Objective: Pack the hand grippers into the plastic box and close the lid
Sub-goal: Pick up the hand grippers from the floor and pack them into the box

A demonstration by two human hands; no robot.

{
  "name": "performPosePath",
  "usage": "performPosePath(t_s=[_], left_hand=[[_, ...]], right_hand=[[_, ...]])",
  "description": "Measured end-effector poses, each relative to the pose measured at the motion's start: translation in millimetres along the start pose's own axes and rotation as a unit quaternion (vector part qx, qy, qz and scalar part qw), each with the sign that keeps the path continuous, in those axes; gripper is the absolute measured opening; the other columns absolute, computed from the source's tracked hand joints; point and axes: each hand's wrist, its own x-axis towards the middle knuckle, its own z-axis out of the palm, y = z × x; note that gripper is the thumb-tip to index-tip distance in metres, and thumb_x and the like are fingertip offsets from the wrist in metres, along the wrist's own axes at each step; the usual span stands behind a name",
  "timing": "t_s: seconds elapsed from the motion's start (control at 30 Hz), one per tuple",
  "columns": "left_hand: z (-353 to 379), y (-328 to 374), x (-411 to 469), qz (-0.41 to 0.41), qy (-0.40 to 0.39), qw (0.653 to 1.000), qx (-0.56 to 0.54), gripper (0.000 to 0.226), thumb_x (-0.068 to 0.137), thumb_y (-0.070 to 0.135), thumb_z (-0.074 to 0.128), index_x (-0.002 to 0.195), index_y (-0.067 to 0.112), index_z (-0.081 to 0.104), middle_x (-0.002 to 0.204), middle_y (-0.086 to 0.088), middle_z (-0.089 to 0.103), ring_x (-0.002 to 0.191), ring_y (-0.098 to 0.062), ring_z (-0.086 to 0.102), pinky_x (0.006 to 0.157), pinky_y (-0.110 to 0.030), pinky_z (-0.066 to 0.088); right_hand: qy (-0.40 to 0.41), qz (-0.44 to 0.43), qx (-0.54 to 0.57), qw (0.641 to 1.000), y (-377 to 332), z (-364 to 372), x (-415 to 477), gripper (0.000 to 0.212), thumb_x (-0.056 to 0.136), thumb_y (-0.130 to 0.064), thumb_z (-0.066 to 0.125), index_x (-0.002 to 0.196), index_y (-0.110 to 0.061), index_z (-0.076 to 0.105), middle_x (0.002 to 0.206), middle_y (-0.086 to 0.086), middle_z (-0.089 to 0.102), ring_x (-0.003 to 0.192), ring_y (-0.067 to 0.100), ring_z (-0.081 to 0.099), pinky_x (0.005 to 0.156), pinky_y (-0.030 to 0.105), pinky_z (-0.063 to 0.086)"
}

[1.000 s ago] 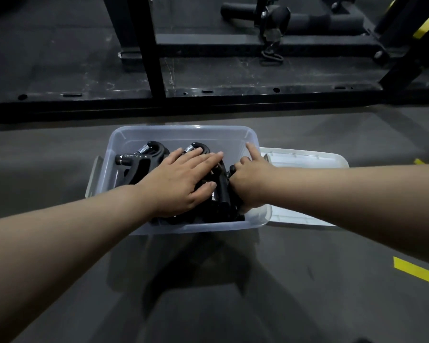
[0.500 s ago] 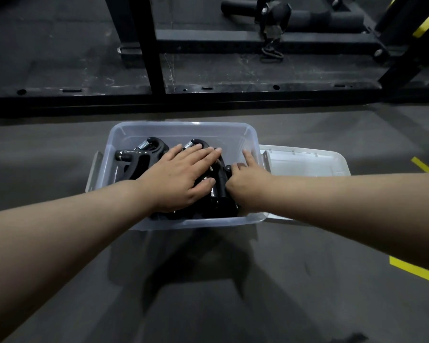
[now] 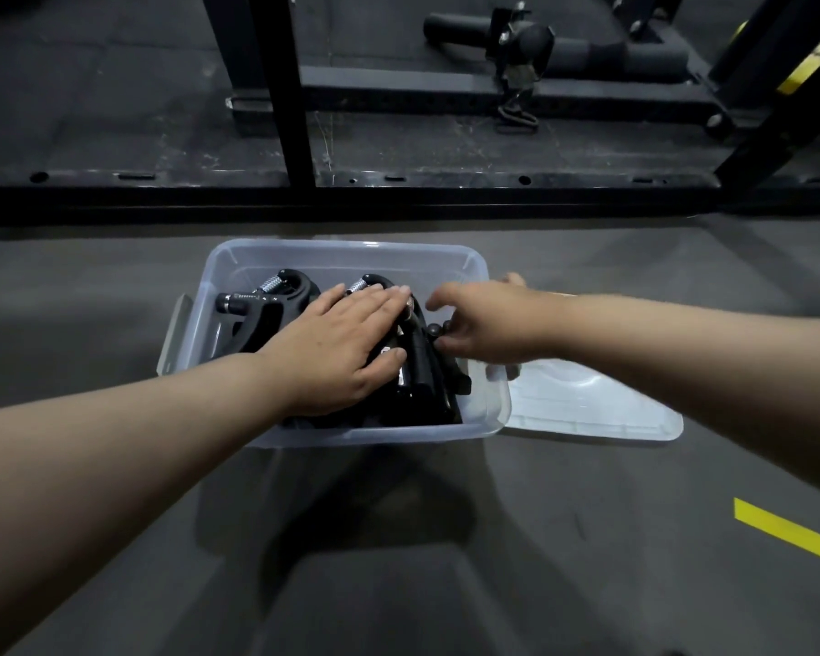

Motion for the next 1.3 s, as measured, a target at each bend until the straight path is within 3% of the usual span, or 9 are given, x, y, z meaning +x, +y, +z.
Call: performPosePath(t_s=[0.1, 0.2, 0.37, 0.43, 0.53, 0.73, 0.9, 1.1, 1.3], left_hand=[[-0.4, 0.3, 0.0, -0.004, 0.001, 1.000, 0.000, 0.077, 0.088, 0.059, 0.011, 0.154, 0.020, 0.008, 0.161, 0.006, 0.012, 0.148, -0.008, 0.007, 0.120, -0.035, 0.000], [-0.8, 0.2, 0.0, -0.001, 0.004, 1.000, -0.003, 0.078, 0.088, 0.060, 0.010, 0.154, 0.020, 0.010, 0.161, 0.006, 0.013, 0.148, -0.009, 0.007, 0.120, -0.035, 0.001], [-0.2, -0.9, -0.2, -0.003, 0.006, 1.000, -0.005, 0.075, 0.090, 0.058, 0.013, 0.154, 0.020, 0.009, 0.161, 0.005, 0.014, 0.147, -0.008, 0.007, 0.120, -0.034, 0.000], [-0.1, -0.9, 0.5, -0.003, 0.006, 1.000, -0.010, 0.075, 0.090, 0.058, 0.013, 0.154, 0.020, 0.009, 0.161, 0.004, 0.014, 0.147, -0.009, 0.008, 0.120, -0.033, -0.001], [1.2, -1.7, 0.6, -0.004, 0.006, 1.000, -0.003, 0.075, 0.090, 0.058, 0.012, 0.154, 0.019, 0.009, 0.161, 0.003, 0.015, 0.147, -0.009, 0.008, 0.120, -0.034, -0.001], [1.4, -0.5, -0.1, -0.003, 0.009, 1.000, 0.005, 0.074, 0.091, 0.056, 0.013, 0.154, 0.018, 0.009, 0.161, 0.003, 0.014, 0.148, -0.010, 0.008, 0.120, -0.033, -0.001], [1.9, -1.0, 0.0, -0.007, 0.012, 1.000, -0.006, 0.074, 0.092, 0.055, 0.013, 0.154, 0.017, 0.003, 0.161, 0.002, 0.015, 0.147, -0.008, 0.008, 0.120, -0.032, -0.002], [-0.1, -0.4, -1.1, -0.006, 0.015, 1.000, -0.018, 0.074, 0.093, 0.053, 0.017, 0.154, 0.016, 0.002, 0.160, 0.001, 0.017, 0.147, -0.008, 0.008, 0.118, -0.029, -0.004], [2.1, -2.0, -1.5, -0.002, 0.015, 1.000, -0.003, 0.073, 0.092, 0.054, 0.016, 0.154, 0.017, 0.008, 0.161, 0.002, 0.015, 0.147, -0.009, 0.008, 0.120, -0.032, -0.001]], right_hand=[[0.007, 0.015, -0.035, 0.999, -20.0, 30.4, 12.8, 0.052, 0.093, -0.045, 0.044, 0.136, -0.017, 0.034, 0.105, 0.002, 0.071, 0.105, 0.024, 0.063, 0.105, 0.046, 0.019], [-0.014, 0.070, -0.007, 0.997, -29.0, 39.9, 24.6, 0.055, 0.095, -0.045, 0.039, 0.138, -0.011, 0.030, 0.111, 0.010, 0.068, 0.109, 0.030, 0.062, 0.101, 0.045, 0.030], [0.025, 0.063, 0.092, 0.994, -26.9, 22.4, 30.9, 0.031, 0.091, -0.039, 0.050, 0.113, -0.018, 0.046, 0.099, 0.005, 0.065, 0.085, 0.027, 0.068, 0.064, 0.031, 0.045], [0.048, 0.037, 0.068, 0.996, -23.2, 12.4, 31.6, 0.017, 0.091, -0.033, 0.049, 0.102, -0.019, 0.050, 0.093, 0.006, 0.064, 0.089, 0.029, 0.068, 0.067, 0.030, 0.047], [-0.008, 0.002, 0.018, 1.000, -19.2, 9.8, 29.5, 0.037, 0.092, -0.031, 0.056, 0.122, -0.012, 0.046, 0.111, 0.011, 0.064, 0.101, 0.030, 0.060, 0.076, 0.032, 0.047], [0.027, -0.006, 0.089, 0.996, -13.0, 23.4, 28.9, 0.033, 0.095, -0.032, 0.054, 0.120, -0.014, 0.043, 0.100, 0.010, 0.064, 0.075, 0.026, 0.064, 0.059, 0.030, 0.047], [0.063, -0.046, -0.064, 0.995, -13.6, -0.2, 30.4, 0.025, 0.093, -0.034, 0.050, 0.103, -0.012, 0.056, 0.077, 0.005, 0.055, 0.077, 0.029, 0.059, 0.063, 0.029, 0.039], [0.005, -0.071, 0.010, 0.997, -6.6, -33.2, 24.1, 0.014, 0.090, -0.029, 0.054, 0.085, -0.015, 0.055, 0.072, -0.002, 0.067, 0.051, 0.009, 0.068, 0.051, 0.032, 0.059], [-0.013, -0.090, -0.090, 0.992, -17.6, 6.7, 22.5, 0.023, 0.095, -0.027, 0.050, 0.113, -0.013, 0.057, 0.086, 0.001, 0.058, 0.075, 0.024, 0.056, 0.068, 0.030, 0.042]])
